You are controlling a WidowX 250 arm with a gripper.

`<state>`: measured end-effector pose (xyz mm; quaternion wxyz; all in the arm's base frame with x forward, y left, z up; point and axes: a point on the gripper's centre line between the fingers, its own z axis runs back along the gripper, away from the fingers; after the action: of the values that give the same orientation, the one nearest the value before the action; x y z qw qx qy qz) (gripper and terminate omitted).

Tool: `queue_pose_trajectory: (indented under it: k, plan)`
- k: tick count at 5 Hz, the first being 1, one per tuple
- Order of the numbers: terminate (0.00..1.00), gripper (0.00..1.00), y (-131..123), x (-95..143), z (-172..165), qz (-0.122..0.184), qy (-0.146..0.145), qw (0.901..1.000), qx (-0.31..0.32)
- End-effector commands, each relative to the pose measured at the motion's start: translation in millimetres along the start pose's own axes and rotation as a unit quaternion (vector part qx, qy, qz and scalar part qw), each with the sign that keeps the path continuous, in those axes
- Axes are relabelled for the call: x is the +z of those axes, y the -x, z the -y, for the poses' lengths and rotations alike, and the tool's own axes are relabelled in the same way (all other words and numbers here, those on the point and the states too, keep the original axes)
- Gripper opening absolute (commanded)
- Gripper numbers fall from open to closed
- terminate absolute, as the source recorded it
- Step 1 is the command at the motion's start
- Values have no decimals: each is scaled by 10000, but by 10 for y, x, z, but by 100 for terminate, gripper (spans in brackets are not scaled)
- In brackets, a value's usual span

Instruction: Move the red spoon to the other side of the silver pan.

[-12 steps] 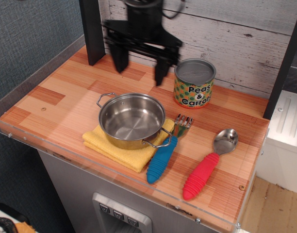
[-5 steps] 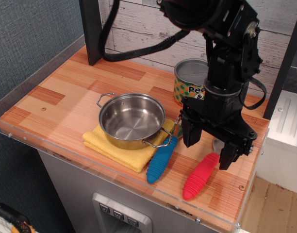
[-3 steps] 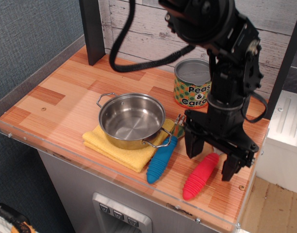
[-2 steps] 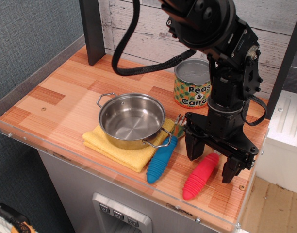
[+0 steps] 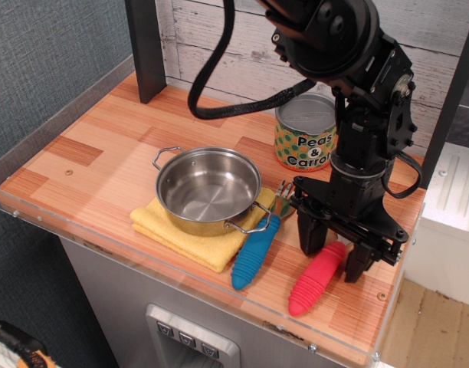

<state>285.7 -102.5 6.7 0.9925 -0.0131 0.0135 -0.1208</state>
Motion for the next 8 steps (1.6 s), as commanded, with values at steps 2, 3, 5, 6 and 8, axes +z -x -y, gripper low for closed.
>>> queue_pose_trajectory:
  k: [2,3,5,6,8]
  plan:
    - [0,0,173,357,-54,482,33,9988,94]
    - [0,0,211,594,-125,733,105,9968,286]
    - [0,0,349,1052,-617,359,-97,9961,800]
    - [0,0,455,1124,-975,174,-238,9913,1285]
    - [0,0,619,1165,-1590,161,-479,9839,1714]
